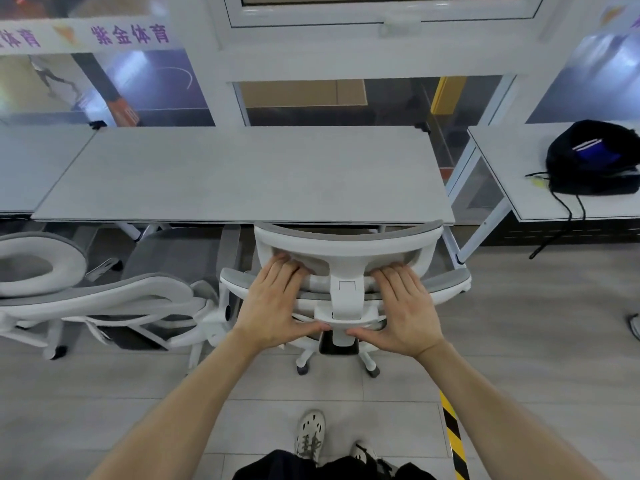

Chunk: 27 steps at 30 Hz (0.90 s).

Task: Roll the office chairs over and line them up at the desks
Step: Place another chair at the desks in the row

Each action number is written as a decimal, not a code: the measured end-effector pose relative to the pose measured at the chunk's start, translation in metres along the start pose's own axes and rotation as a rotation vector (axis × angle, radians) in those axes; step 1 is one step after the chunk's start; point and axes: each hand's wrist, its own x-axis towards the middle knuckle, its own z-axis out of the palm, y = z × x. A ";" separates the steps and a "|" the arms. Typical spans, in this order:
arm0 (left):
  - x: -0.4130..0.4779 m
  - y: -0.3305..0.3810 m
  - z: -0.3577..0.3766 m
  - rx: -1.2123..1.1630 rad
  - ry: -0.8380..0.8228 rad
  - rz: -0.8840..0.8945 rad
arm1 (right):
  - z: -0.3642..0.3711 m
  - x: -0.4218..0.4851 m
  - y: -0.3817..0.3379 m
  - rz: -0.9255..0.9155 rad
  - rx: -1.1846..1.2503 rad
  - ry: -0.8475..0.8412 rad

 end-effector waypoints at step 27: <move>-0.028 0.002 -0.007 0.013 0.154 0.037 | -0.001 -0.016 -0.027 -0.002 -0.050 -0.046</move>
